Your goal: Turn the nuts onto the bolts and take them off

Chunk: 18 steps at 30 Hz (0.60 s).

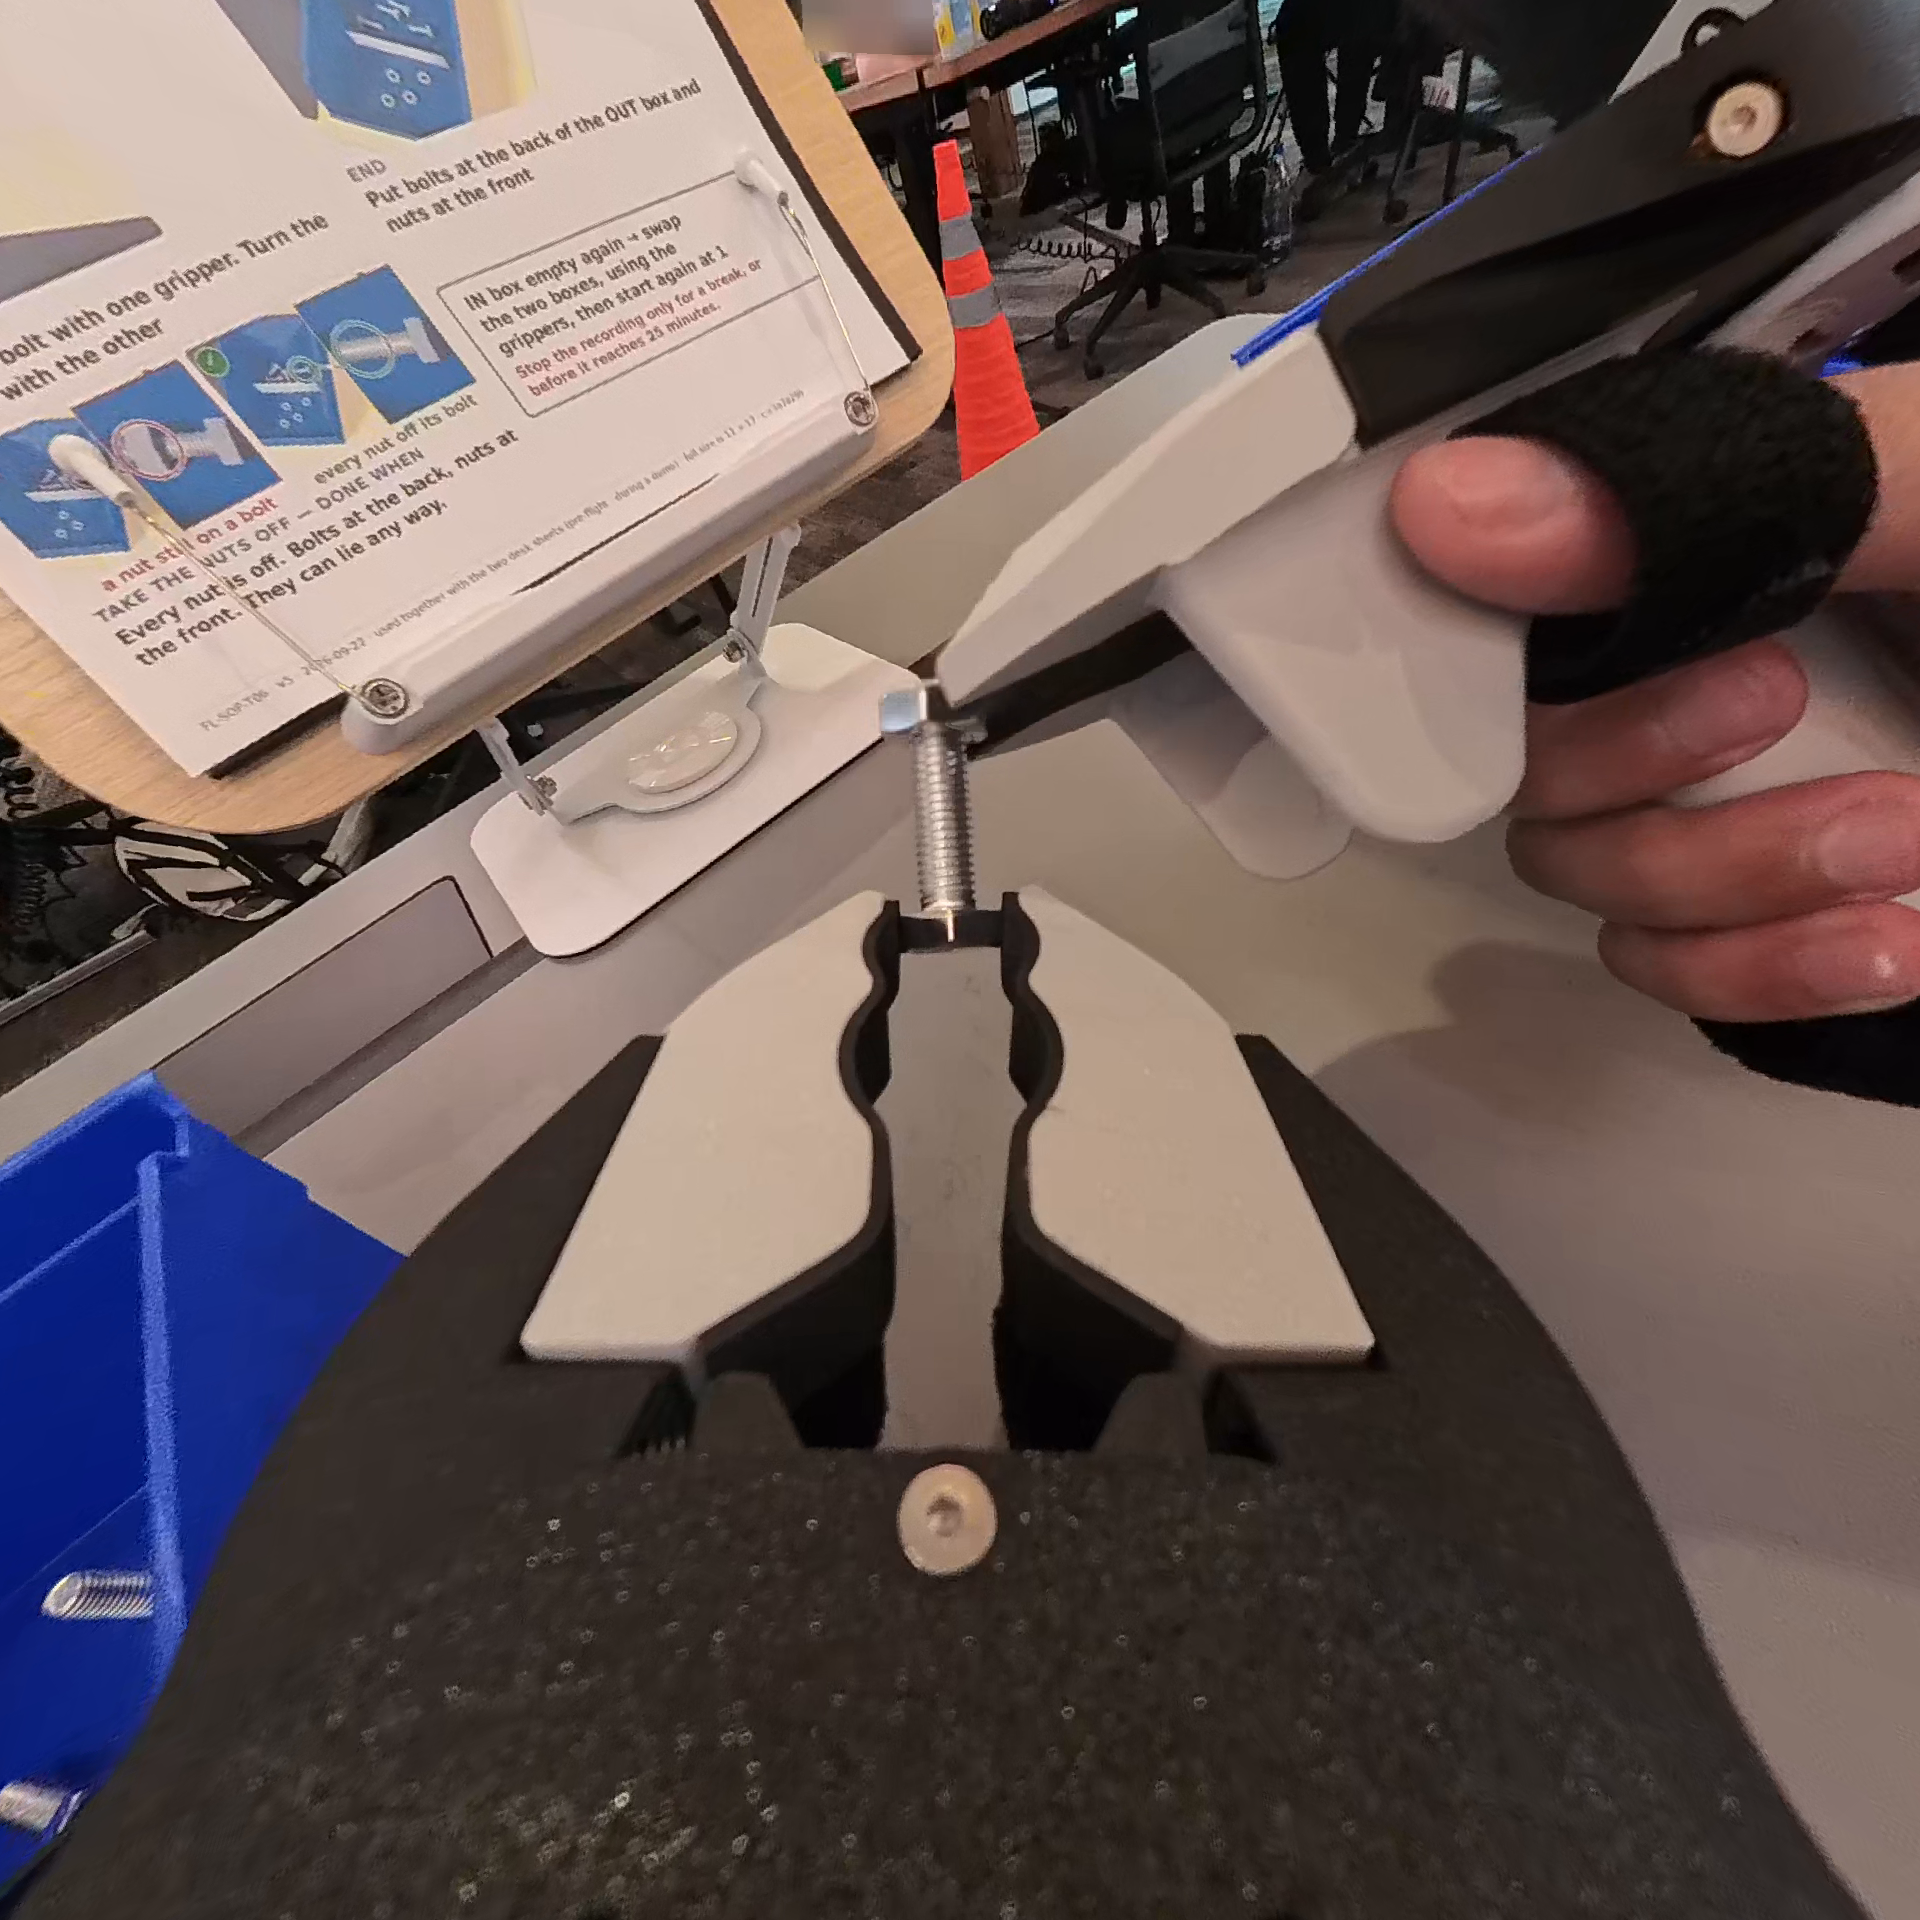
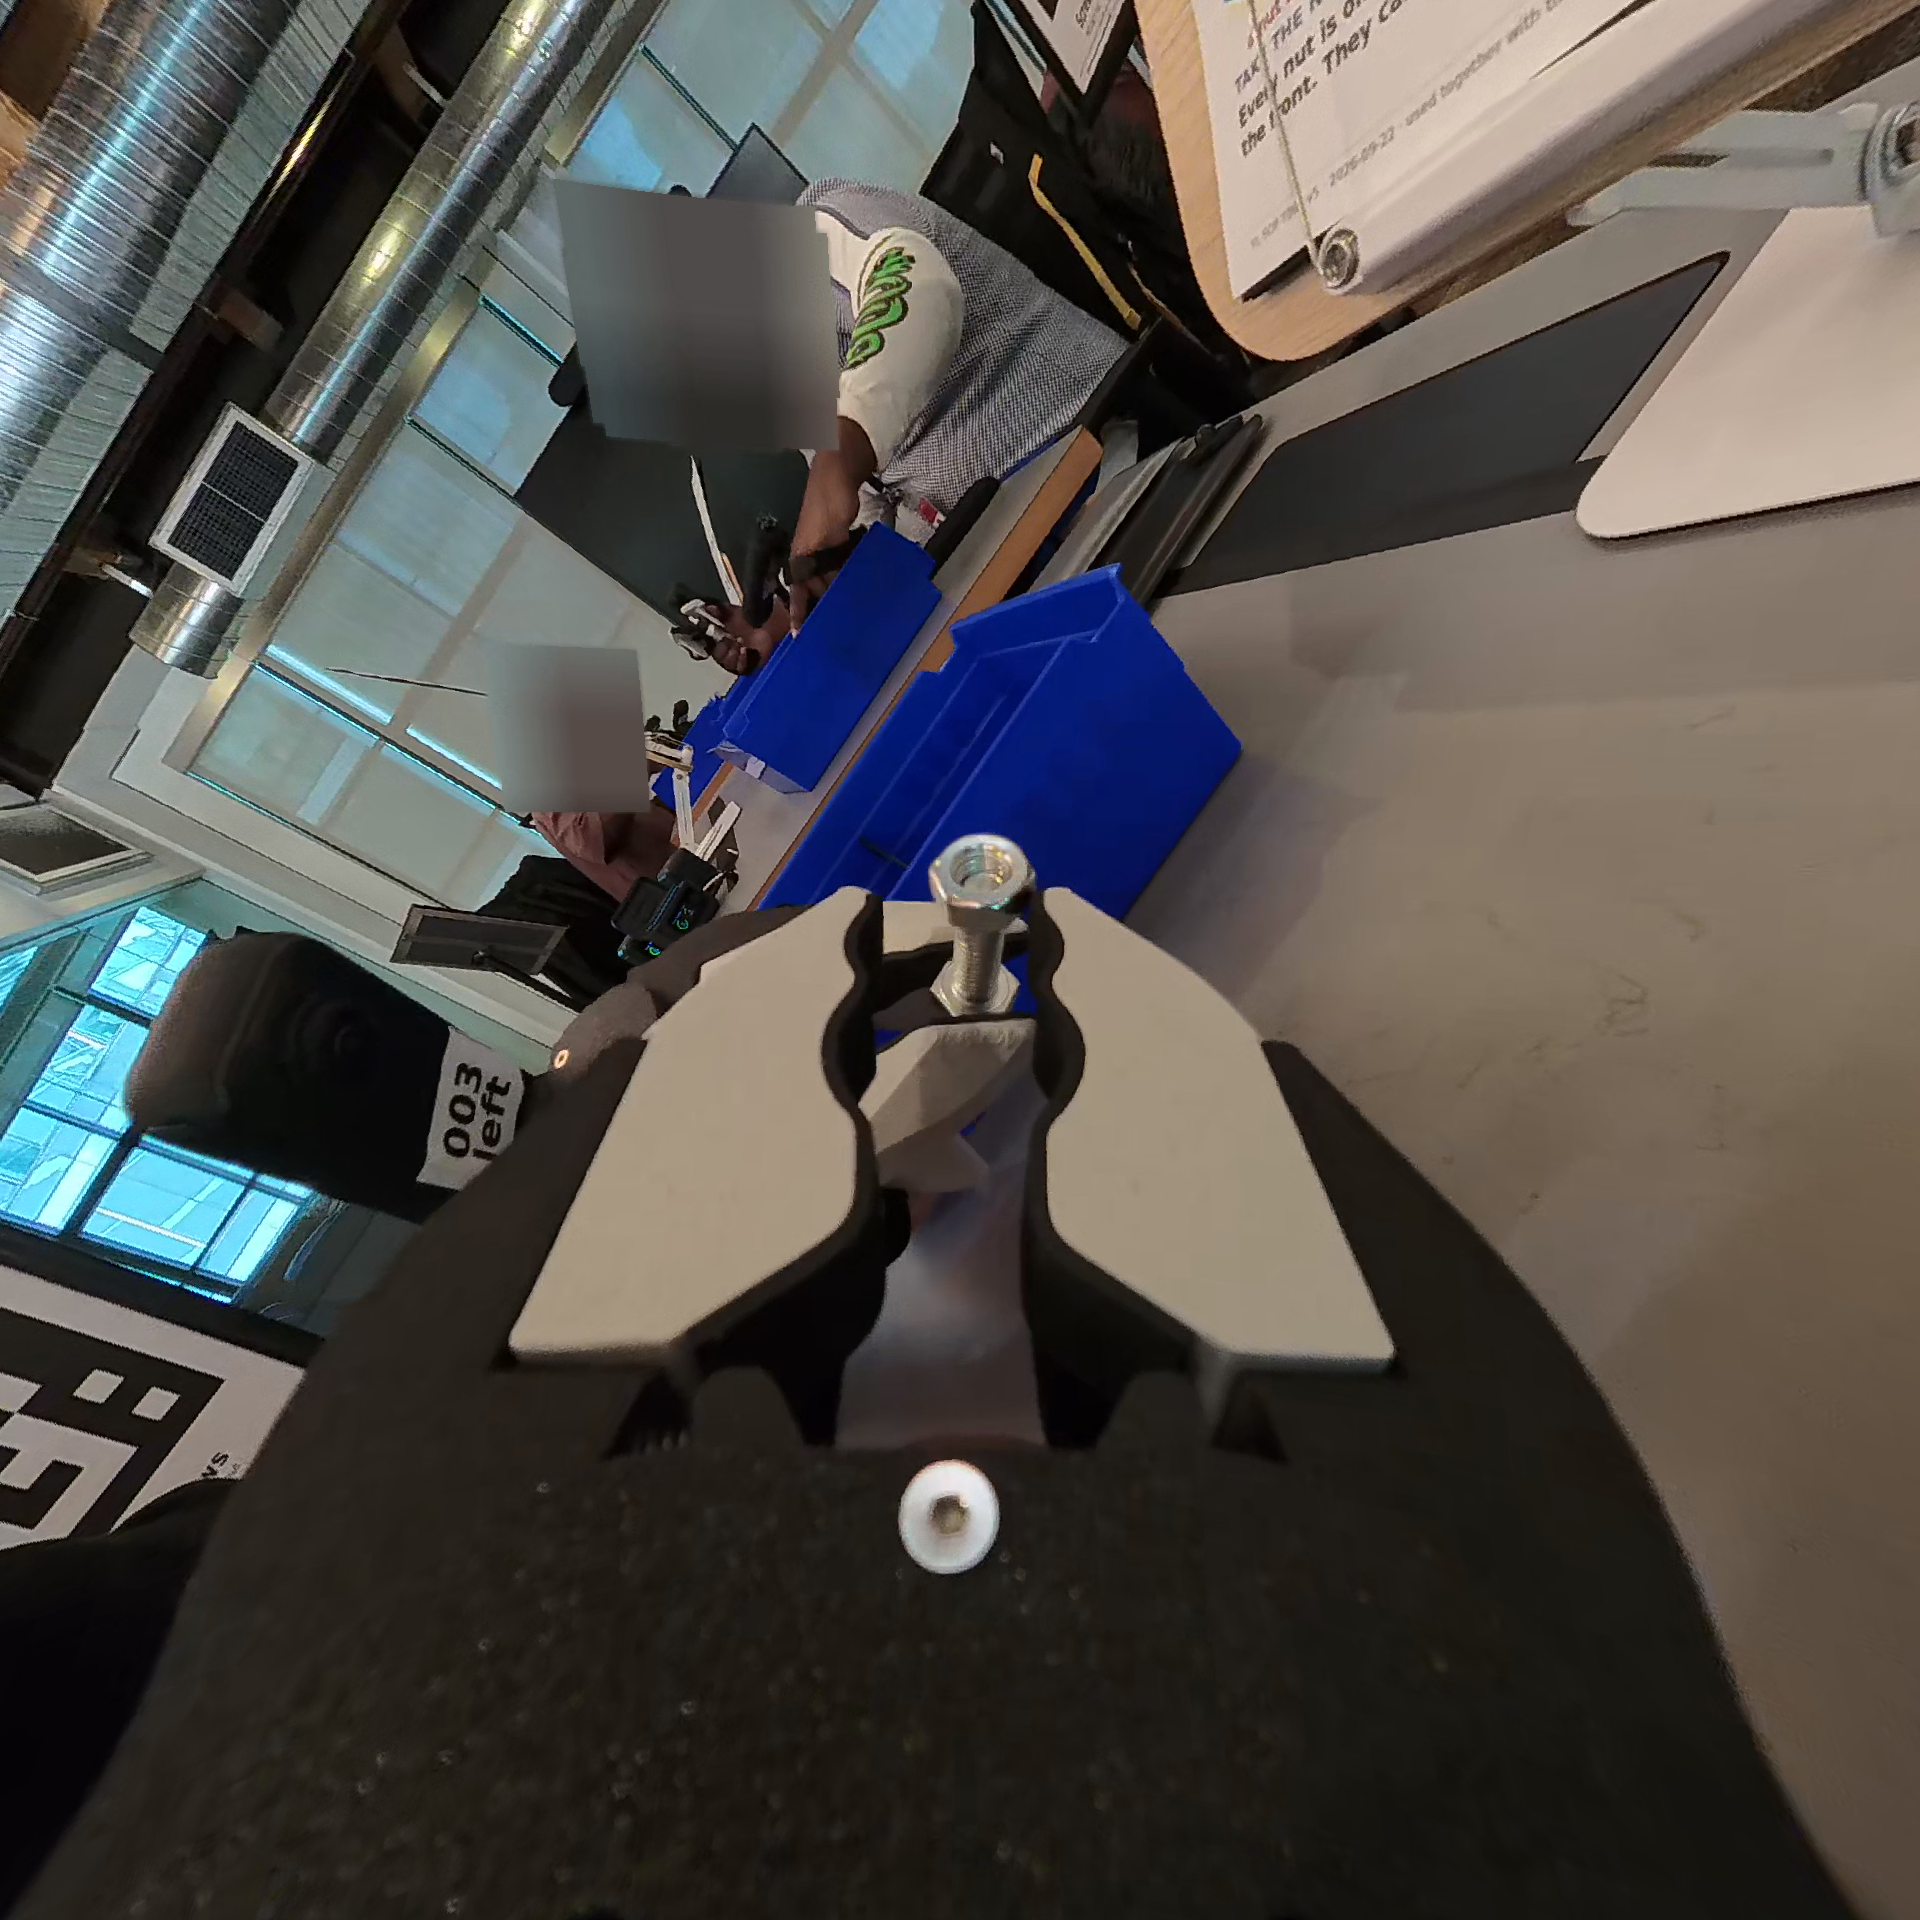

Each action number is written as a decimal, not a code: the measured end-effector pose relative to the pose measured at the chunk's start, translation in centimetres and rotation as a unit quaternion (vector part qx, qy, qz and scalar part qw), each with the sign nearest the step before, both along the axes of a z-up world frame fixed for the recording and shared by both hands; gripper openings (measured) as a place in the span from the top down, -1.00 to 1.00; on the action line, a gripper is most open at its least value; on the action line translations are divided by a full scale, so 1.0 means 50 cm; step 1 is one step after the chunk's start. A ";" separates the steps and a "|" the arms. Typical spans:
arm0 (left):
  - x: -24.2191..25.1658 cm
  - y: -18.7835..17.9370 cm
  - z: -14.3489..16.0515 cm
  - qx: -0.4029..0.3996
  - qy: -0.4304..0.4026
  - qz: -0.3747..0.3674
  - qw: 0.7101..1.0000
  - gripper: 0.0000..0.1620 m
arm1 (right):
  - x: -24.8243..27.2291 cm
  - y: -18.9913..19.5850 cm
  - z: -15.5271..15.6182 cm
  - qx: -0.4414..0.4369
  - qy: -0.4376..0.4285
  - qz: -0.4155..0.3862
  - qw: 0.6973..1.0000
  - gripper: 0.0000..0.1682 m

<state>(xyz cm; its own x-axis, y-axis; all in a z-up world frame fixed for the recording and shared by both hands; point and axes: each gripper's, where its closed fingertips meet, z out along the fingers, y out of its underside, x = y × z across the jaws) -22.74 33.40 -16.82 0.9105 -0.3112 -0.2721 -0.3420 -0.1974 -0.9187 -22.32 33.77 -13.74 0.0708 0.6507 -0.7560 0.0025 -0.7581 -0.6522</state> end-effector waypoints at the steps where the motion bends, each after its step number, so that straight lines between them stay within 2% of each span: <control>1: -0.001 0.000 0.000 0.000 -0.001 0.000 1.000 0.79 | 0.000 0.000 0.000 0.000 0.000 0.001 1.000 0.69; 13: -0.012 0.003 -0.007 -0.011 -0.012 0.001 1.000 0.79 | 0.005 -0.008 0.019 0.014 0.012 0.006 1.000 0.70; 16: -0.012 0.003 -0.006 -0.017 -0.046 -0.009 0.999 0.79 | 0.018 0.008 0.036 0.044 0.019 -0.011 0.999 0.68; 18: -0.005 0.000 -0.001 -0.023 -0.097 -0.039 0.994 0.79 | 0.031 0.024 0.056 0.080 0.040 -0.028 0.996 0.65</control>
<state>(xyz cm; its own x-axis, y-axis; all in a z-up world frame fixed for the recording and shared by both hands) -23.01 33.40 -16.88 0.9174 -0.3904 -0.0773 -0.1745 -0.2203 -0.9597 -20.79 34.98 -10.92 0.0534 0.7601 -0.6476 -0.0933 -0.6419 -0.7611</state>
